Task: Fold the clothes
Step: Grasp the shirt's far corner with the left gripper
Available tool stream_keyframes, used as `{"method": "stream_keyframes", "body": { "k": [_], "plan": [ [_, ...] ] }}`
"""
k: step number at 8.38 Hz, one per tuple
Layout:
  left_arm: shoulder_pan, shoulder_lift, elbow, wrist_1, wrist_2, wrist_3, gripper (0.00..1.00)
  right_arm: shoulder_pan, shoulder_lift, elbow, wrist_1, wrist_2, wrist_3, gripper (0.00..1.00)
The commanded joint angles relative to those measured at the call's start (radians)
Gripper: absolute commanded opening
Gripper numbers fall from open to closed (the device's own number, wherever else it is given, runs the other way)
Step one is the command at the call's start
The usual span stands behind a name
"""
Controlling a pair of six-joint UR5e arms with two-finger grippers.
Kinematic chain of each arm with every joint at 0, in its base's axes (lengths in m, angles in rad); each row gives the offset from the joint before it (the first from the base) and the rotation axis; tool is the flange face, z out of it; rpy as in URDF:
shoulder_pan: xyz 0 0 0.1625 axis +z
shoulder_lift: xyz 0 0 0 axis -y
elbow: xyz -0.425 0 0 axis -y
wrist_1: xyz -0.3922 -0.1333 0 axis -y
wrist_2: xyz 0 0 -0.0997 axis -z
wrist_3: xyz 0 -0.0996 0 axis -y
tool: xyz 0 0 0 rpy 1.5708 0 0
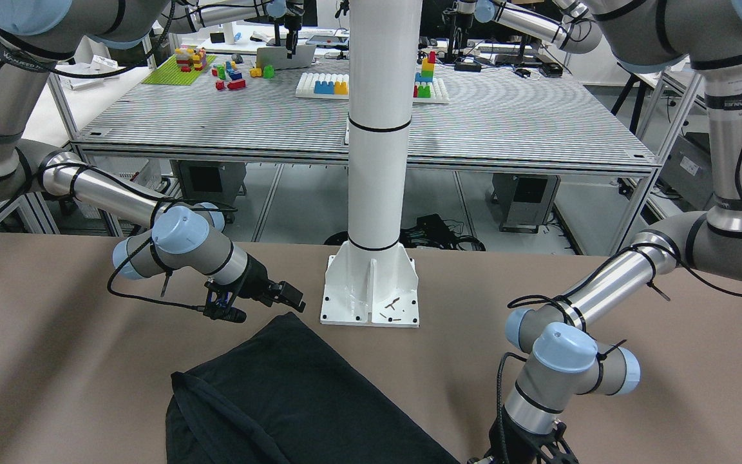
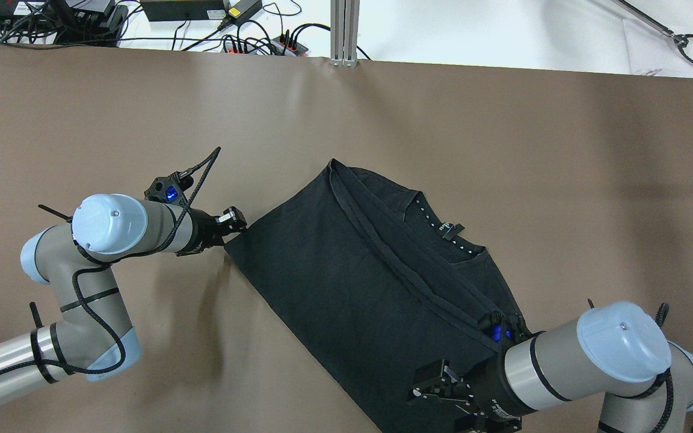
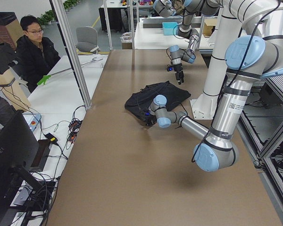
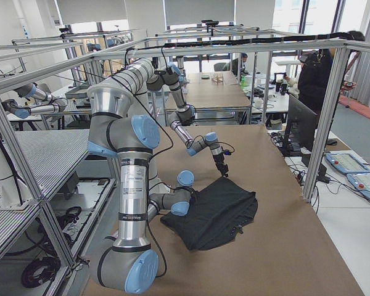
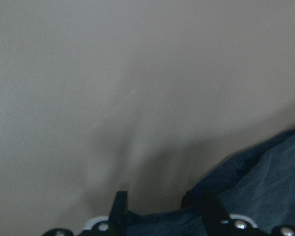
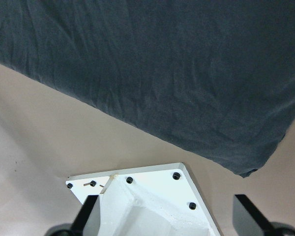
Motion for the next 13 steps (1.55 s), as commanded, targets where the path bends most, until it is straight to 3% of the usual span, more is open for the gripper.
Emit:
{"method": "stream_keyframes", "body": {
  "k": [1,5,6,7,8,10,13],
  "plan": [
    [0.009,0.003,0.001,0.000,0.003,-0.006,0.61,0.007,0.006,-0.001,0.000,0.000,0.002,0.95],
    [0.022,0.031,-0.011,0.000,0.005,-0.007,0.56,0.013,0.004,-0.003,-0.002,-0.002,0.003,0.95],
    [0.025,0.029,-0.010,0.000,0.000,-0.007,0.38,0.013,0.006,-0.003,-0.002,-0.002,0.003,0.95],
    [0.027,0.031,-0.005,-0.001,-0.003,-0.007,0.06,0.013,0.007,0.000,0.003,0.000,0.011,0.95],
    [0.027,0.031,-0.005,-0.001,-0.004,-0.007,0.00,0.013,0.014,0.003,0.004,0.001,0.018,0.95],
    [0.015,0.032,-0.008,-0.001,-0.061,0.011,0.00,0.013,0.017,0.002,0.004,-0.002,0.018,0.95],
    [-0.118,0.029,-0.007,0.013,-0.184,0.150,0.00,0.016,0.017,0.005,0.004,-0.002,0.005,0.95]
  ]
}}
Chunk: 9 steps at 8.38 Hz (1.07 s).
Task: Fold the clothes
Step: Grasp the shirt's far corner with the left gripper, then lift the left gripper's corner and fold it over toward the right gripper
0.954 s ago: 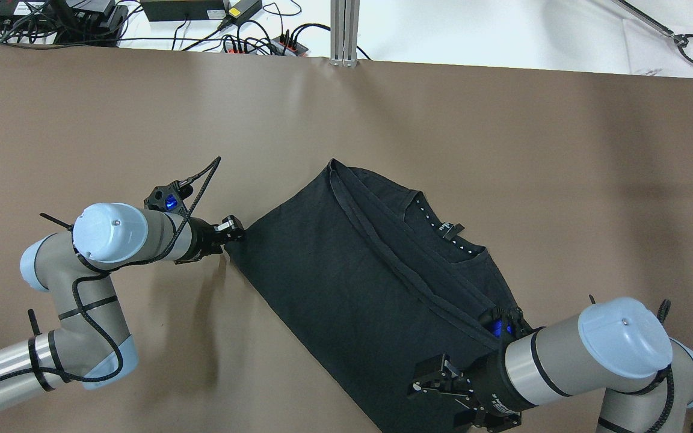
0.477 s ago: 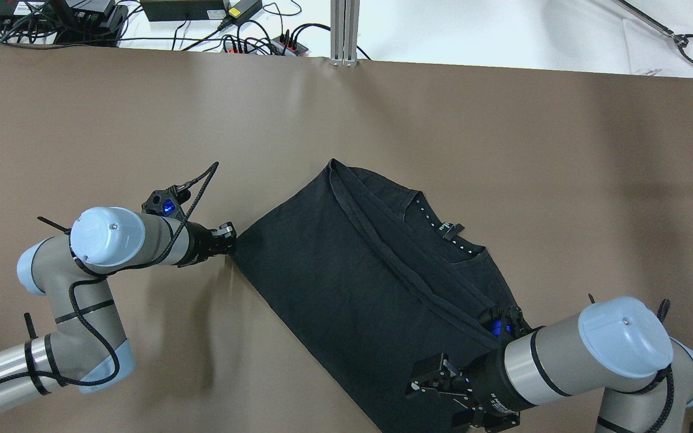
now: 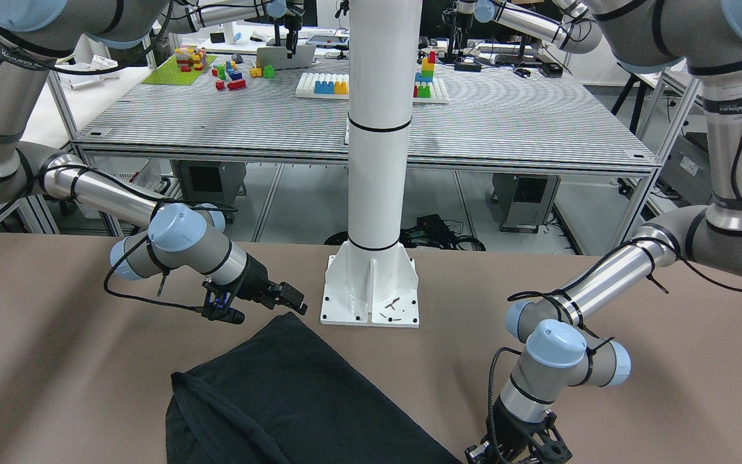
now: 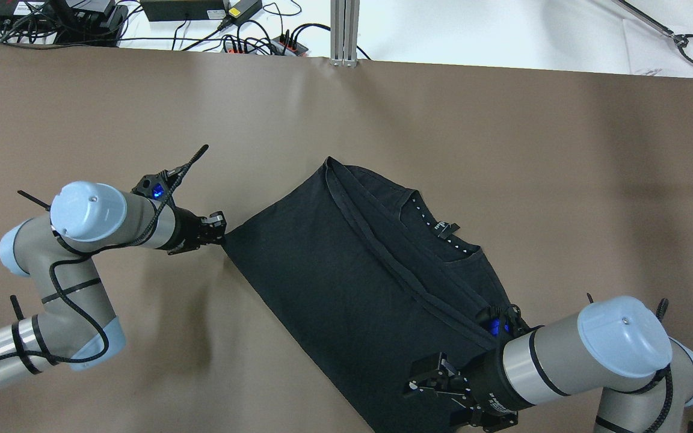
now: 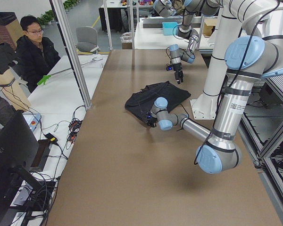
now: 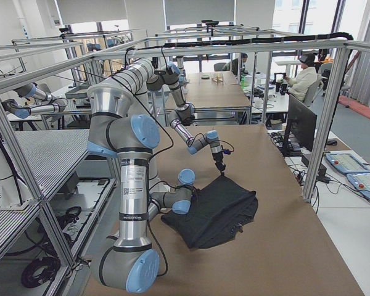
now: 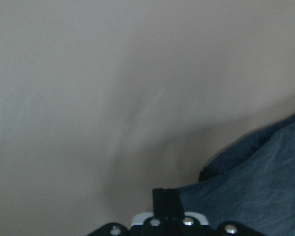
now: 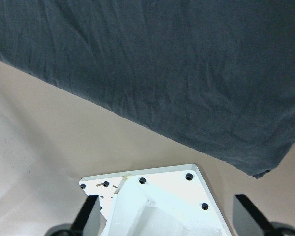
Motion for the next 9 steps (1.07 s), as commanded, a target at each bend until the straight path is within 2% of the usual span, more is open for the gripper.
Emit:
{"method": "stream_keyframes", "body": {
  "k": [1,3,4,5,7,8,9],
  "plan": [
    [-0.144,-0.052,0.072,0.013,-0.083,0.144,0.00,0.011,0.000,0.003,-0.001,-0.017,-0.008,0.95],
    [-0.220,-0.269,0.342,0.011,-0.106,0.209,0.00,0.008,0.005,0.005,-0.003,-0.127,-0.008,0.95],
    [-0.229,-0.424,0.507,0.005,-0.095,0.211,0.00,0.008,0.005,0.003,-0.003,-0.150,-0.008,0.95],
    [-0.237,-0.536,0.633,-0.002,-0.086,0.212,0.00,0.005,0.008,0.002,-0.003,-0.173,-0.009,0.95],
    [-0.232,-0.745,0.938,-0.105,-0.002,0.211,0.00,-0.002,0.048,-0.006,-0.030,-0.271,-0.011,0.95],
    [-0.228,-0.785,1.016,-0.137,0.003,0.212,0.00,-0.002,0.068,-0.012,-0.053,-0.298,-0.011,0.95],
    [-0.214,-0.793,1.044,-0.147,0.044,0.214,0.00,-0.002,0.084,-0.018,-0.089,-0.330,-0.011,0.95]
  ]
}}
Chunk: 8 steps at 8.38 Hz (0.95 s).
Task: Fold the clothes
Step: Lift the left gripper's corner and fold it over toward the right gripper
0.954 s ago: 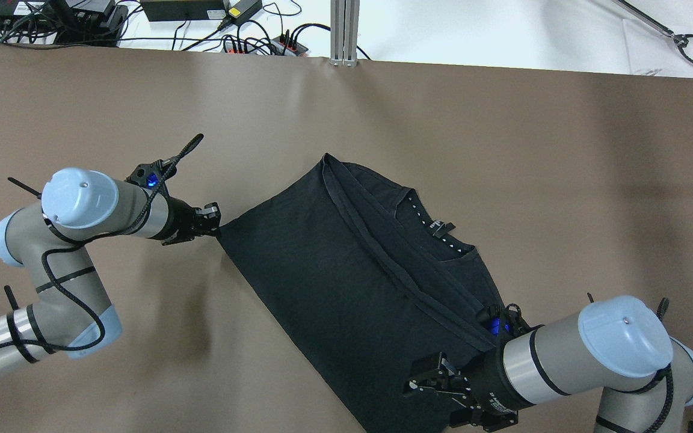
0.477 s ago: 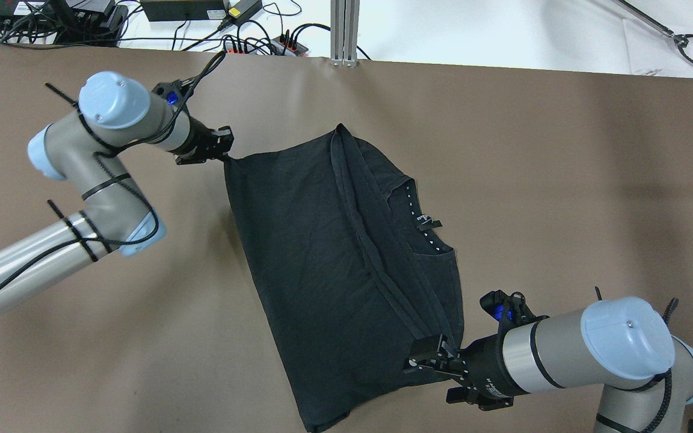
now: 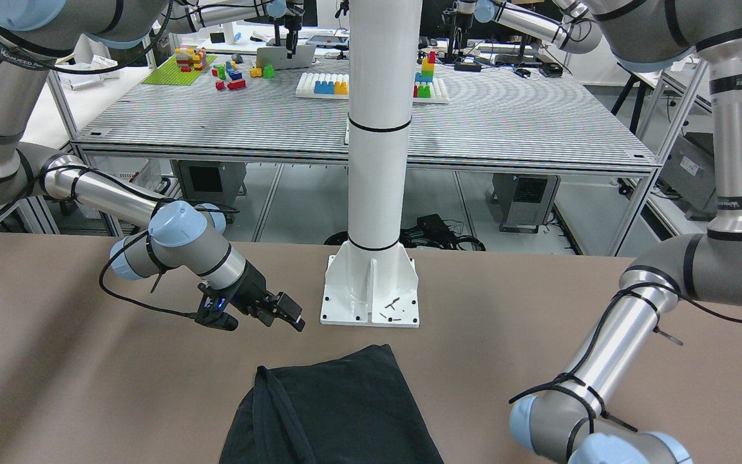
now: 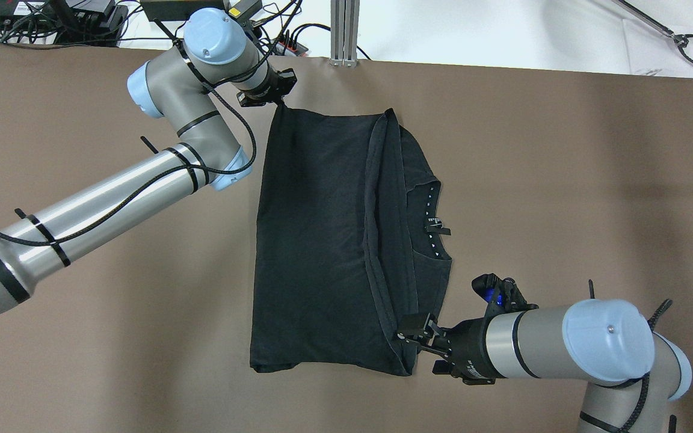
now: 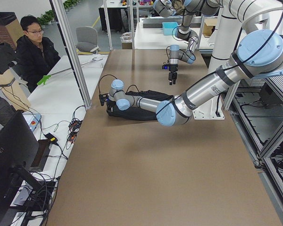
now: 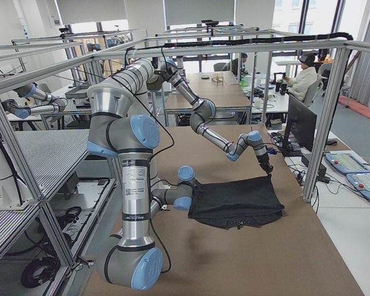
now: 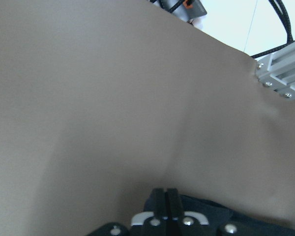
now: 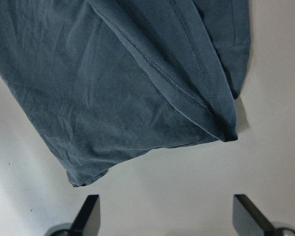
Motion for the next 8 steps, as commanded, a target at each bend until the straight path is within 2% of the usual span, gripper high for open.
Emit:
{"method": "stream_keyframes", "body": {
  "k": [1,4,5,6,8],
  "plan": [
    [0.022,-0.106,0.185,-0.066,0.069,0.004,0.00,-0.006,0.055,-0.012,-0.081,-0.095,0.000,0.95],
    [0.031,-0.127,0.209,-0.073,0.106,0.006,0.01,-0.047,0.077,-0.013,-0.141,-0.217,-0.010,0.95],
    [0.050,-0.121,0.207,-0.098,0.139,0.006,0.76,-0.061,0.095,-0.032,-0.141,-0.261,-0.016,0.95],
    [0.053,-0.117,0.204,-0.112,0.164,0.006,0.95,-0.075,0.133,-0.049,-0.139,-0.331,-0.019,0.95],
    [0.051,-0.049,0.136,-0.113,0.172,0.006,0.95,-0.081,0.185,-0.055,-0.151,-0.446,-0.022,0.95]
  ]
}}
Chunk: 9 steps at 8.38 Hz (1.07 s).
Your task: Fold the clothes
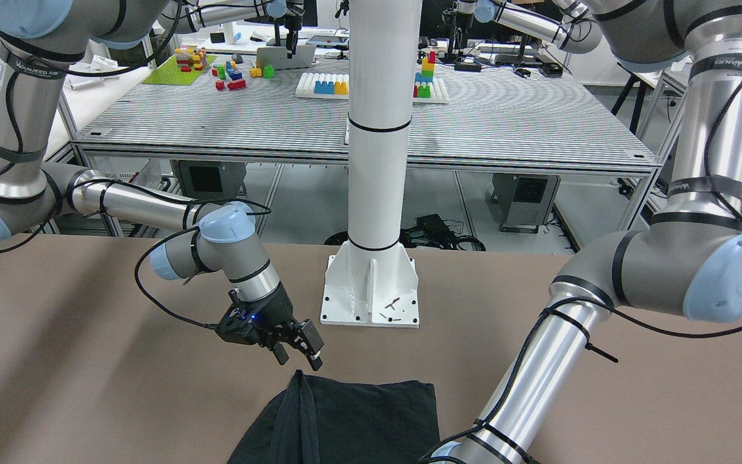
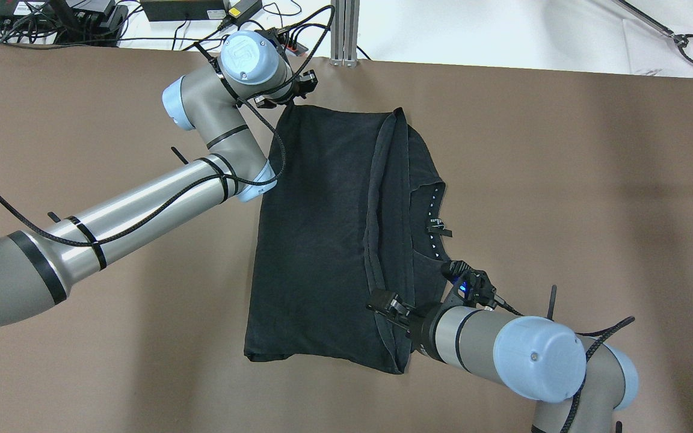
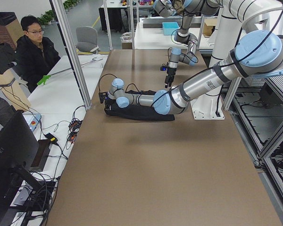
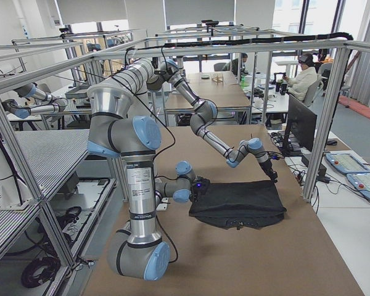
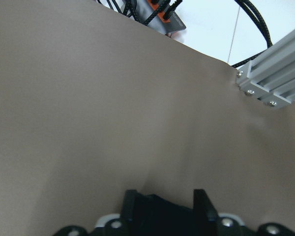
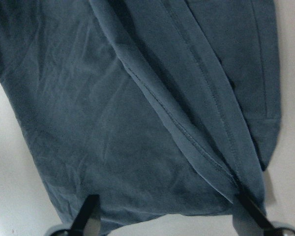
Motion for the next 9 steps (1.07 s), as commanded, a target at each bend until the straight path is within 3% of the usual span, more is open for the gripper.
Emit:
{"method": "stream_keyframes", "body": {
  "k": [1,3,4,5,6,9],
  "plan": [
    [-0.006,0.132,-0.150,-0.007,0.007,-0.002,0.95,-0.010,0.083,-0.070,-0.029,-0.122,-0.044,0.95],
    [-0.023,0.199,-0.220,-0.007,-0.016,0.006,0.95,-0.016,0.149,-0.098,-0.048,-0.124,-0.098,0.94],
    [-0.027,0.208,-0.235,-0.007,-0.024,0.006,0.94,-0.022,0.146,-0.100,-0.160,-0.122,-0.244,0.89],
    [-0.027,0.219,-0.246,-0.005,-0.030,0.005,0.94,-0.031,0.152,-0.106,-0.262,-0.116,-0.561,0.78],
    [-0.027,0.246,-0.287,-0.005,-0.030,0.003,0.94,-0.040,0.153,-0.122,-0.278,-0.116,-0.693,0.65],
    [-0.046,0.279,-0.326,-0.005,-0.102,0.005,0.92,-0.077,0.153,-0.141,-0.280,-0.113,-0.803,0.47]
  ]
}}
